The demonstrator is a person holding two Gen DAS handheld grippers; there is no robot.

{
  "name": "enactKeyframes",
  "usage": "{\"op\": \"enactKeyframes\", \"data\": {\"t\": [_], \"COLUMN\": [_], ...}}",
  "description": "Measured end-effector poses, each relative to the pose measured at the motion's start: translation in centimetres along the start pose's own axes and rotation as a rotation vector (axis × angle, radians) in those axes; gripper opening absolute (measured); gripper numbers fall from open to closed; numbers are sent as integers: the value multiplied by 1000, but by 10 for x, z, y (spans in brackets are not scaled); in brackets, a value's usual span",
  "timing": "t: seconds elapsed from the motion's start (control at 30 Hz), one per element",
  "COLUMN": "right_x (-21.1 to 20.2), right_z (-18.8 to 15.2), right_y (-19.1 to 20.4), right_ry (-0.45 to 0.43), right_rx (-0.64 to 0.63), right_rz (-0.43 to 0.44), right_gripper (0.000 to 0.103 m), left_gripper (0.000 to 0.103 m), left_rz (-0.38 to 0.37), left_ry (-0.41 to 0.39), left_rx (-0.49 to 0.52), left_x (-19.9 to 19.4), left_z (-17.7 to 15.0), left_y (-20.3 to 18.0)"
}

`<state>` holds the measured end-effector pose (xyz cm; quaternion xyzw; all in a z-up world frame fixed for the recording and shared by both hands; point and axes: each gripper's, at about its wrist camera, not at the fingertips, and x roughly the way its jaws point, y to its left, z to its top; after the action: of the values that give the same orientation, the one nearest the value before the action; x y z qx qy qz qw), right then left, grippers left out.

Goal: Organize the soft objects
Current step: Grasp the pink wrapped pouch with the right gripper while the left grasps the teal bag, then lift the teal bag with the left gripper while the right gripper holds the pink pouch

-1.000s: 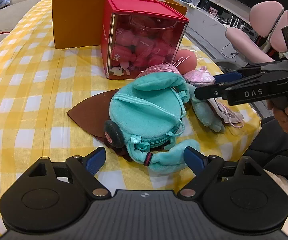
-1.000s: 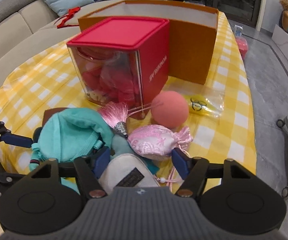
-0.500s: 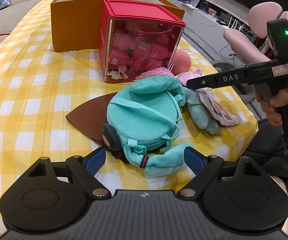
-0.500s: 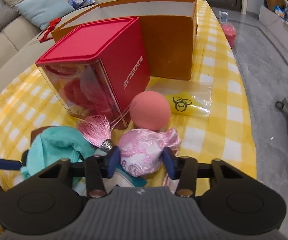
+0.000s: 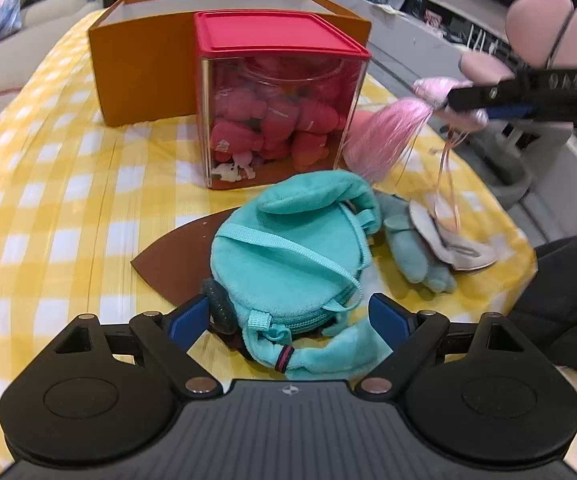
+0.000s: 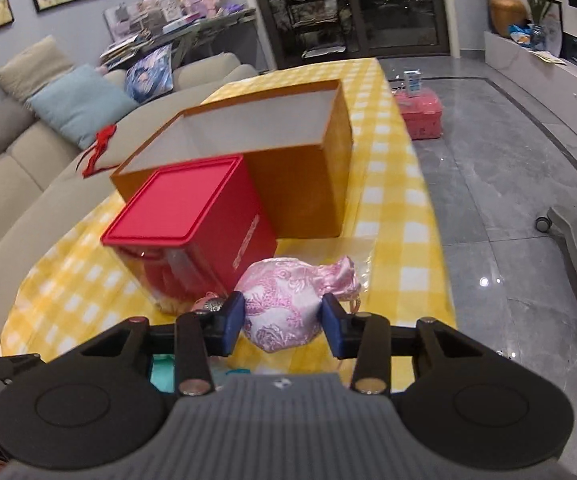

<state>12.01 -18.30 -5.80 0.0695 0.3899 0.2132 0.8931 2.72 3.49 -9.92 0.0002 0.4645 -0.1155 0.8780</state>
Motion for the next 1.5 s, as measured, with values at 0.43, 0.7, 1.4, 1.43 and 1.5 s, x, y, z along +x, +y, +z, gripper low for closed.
{"op": "enactKeyframes", "data": {"t": [0.43,0.7,1.4,1.43,1.5], "right_x": [-5,-6,0,0,0], "right_z": [5,7,8,9,10], "right_y": [-7,-6,-2,-1,0], "right_ry": [0,1,36,33,27], "right_rx": [23,28,-8,-9,-9], "right_rz": [47,42,46,48,53], "right_gripper": [42,42,42,42,42], "left_gripper": [103,103,100,100,100], "left_rz": [98,-12,-27,-23,-20], "left_ry": [-50,73,-6,-21,-62], "left_rx": [310,578,350,322,255], "left_x": [-9,28,47,42,30], "left_z": [27,42,37,37,36], "left_y": [-24,-34,-15,-12,-5]}}
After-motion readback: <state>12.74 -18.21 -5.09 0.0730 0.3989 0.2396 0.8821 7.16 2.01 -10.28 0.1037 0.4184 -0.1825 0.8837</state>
